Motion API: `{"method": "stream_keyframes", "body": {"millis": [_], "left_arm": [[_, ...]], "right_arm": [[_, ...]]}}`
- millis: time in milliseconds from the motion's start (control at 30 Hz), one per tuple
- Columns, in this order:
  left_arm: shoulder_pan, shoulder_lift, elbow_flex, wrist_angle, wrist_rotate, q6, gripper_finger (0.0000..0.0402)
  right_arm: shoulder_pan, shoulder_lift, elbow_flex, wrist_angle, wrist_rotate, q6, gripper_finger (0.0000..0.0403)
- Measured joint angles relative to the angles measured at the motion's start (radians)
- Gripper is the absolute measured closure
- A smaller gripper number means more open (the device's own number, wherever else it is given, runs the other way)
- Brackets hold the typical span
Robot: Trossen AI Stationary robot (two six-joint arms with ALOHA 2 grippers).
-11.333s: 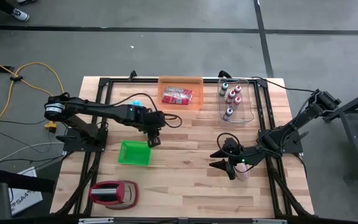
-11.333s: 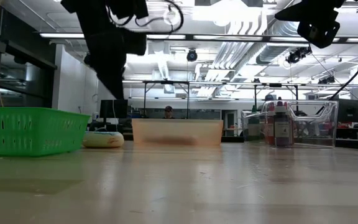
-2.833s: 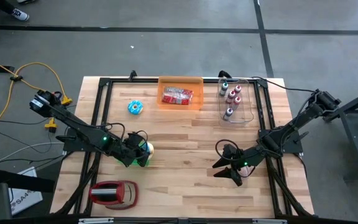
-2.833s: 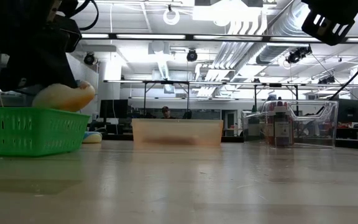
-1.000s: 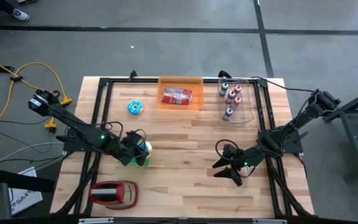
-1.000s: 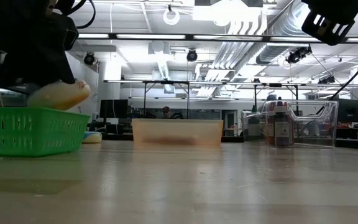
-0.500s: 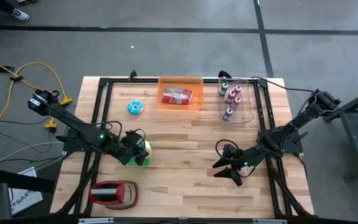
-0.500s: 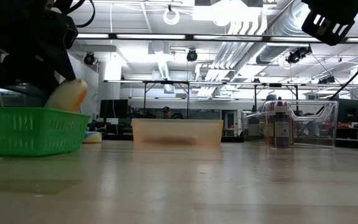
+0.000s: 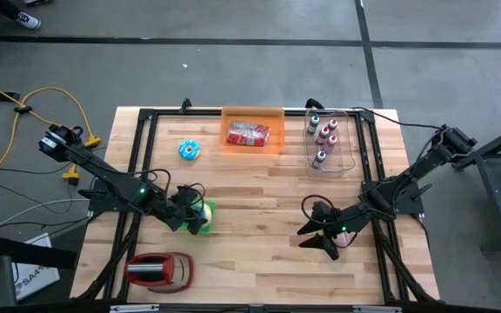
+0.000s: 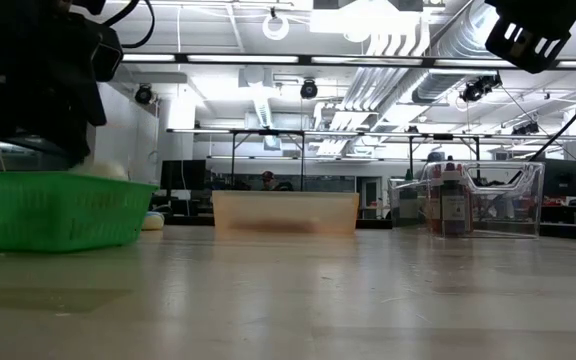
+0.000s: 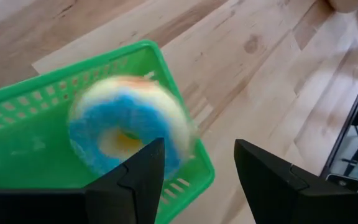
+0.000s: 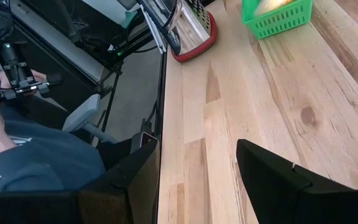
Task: Pick & Place Food Item
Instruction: Put the bottom blue donut into the green bin, then put the blue donut into the green bin
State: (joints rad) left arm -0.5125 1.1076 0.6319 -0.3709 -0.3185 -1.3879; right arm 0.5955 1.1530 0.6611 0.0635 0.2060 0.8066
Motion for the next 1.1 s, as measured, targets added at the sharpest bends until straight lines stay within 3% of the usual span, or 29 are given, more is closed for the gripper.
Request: {"method": "stream_keyframes", "body": {"millis": [700, 1100], "left_arm": [[0.022, -0.03, 0.0, -0.008, 0.0, 0.055, 0.0213], [0.112, -0.03, 0.001, -0.067, 0.087, 0.121, 0.0213]], "right_arm": [[0.0, 0.0, 0.0, 0.0, 0.0, 0.0, 0.0199], [0.0, 0.0, 0.0, 0.0, 0.0, 0.0, 0.0199]]}}
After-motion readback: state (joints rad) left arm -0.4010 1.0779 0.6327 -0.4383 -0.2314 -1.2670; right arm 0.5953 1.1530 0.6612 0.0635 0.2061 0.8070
